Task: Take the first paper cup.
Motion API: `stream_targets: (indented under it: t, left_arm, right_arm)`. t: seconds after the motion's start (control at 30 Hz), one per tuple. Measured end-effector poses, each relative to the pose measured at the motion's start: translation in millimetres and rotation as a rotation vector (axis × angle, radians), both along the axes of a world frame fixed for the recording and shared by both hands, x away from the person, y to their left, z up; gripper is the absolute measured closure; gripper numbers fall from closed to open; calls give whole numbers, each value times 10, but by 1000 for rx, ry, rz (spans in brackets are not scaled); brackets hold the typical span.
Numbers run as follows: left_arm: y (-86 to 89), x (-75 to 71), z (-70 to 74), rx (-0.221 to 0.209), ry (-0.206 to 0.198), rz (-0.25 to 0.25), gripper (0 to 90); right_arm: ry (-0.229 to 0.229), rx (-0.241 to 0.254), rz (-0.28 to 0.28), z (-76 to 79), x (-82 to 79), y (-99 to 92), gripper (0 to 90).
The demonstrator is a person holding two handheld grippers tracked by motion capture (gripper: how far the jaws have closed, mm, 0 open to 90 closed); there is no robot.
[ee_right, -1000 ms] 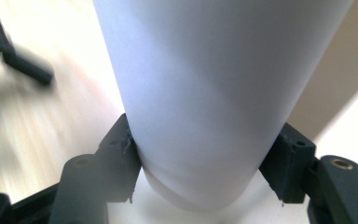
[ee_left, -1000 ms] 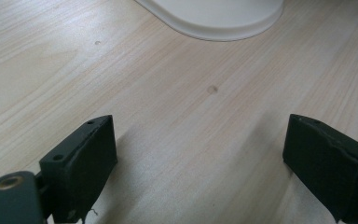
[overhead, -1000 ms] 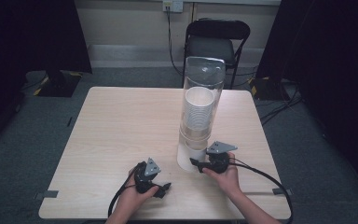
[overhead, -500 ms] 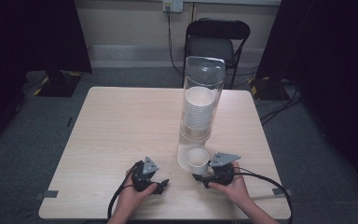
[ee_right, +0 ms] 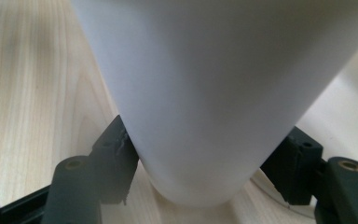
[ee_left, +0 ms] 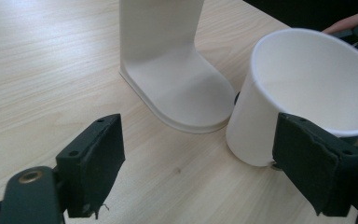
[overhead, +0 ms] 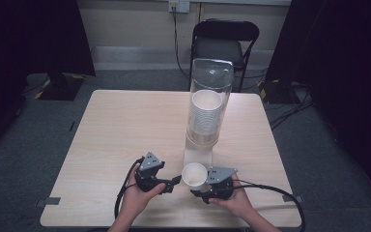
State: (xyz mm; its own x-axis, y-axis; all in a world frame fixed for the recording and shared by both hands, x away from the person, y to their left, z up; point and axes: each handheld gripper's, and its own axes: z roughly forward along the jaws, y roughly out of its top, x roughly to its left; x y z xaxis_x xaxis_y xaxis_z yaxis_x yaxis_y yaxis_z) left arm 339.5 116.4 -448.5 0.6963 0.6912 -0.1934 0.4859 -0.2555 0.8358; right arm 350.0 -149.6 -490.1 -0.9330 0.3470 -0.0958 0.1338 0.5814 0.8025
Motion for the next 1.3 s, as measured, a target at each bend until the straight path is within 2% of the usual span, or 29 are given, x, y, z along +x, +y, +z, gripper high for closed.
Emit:
stream_targets:
  t: [0.07,0.1,0.2,0.37,0.43,0.47,0.57,0.63,0.7,0.77,0.8,0.83,0.87,0.9,1.0,1.07,1.1,1.17,1.23,1.3]
  left_arm:
    - [10,-2,12,-5,7,4,164]
    - [26,-3,29,-23,13,7,163]
    - [44,-1,85,-59,13,9,158]
    - [-35,11,92,-63,18,8,172]
    - [-30,25,91,-63,24,-4,264]
    - [-25,32,88,-59,22,-18,357]
    - [-43,38,64,-27,30,-22,401]
    - [-66,38,54,-33,34,-12,409]
    - [-83,40,56,-30,35,-20,461]
    - [-115,39,45,-27,50,-30,462]
    - [-128,40,35,-27,63,-33,505]
    - [-131,36,37,-13,73,-24,505]
    - [-138,33,29,-18,97,-3,531]
    - [-142,38,26,-18,127,-16,564]
    - [-168,31,9,-3,143,-34,751]
    - [-175,25,13,28,149,-13,780]
    - [-174,27,14,30,152,-5,796]
    - [-157,33,20,22,164,8,821]
    - [-135,38,33,-8,181,10,839]
    - [-114,40,50,2,184,14,857]
  right_arm:
    - [-11,-11,1,-8,0,-1,332]
    - [-23,-34,9,-9,0,-9,332]
    - [-22,-33,8,-9,-8,-2,332]
    - [-9,-26,23,-45,-9,48,331]
    - [-10,-25,37,-48,-17,63,330]
    - [-10,-24,37,-42,-20,66,330]
    - [-10,-16,33,-27,-9,61,329]
    - [-12,-15,31,-26,-11,61,329]
    - [-14,-14,35,-24,-15,62,329]
    - [-18,-15,35,-26,-16,63,329]
    - [-25,-8,42,-28,-23,66,328]
    - [-25,-8,42,-28,-23,66,328]
    - [-31,-7,44,-27,-24,65,327]
    - [-28,-7,46,-28,-26,65,327]
    - [-25,-12,49,-37,-26,65,325]
    - [-29,-16,50,-44,-29,70,324]
    - [-26,-16,50,-45,-33,70,323]
    - [-33,-10,48,-43,-36,74,322]
    - [-31,-8,46,-43,-31,73,305]
    - [-25,-9,31,-50,-23,70,271]
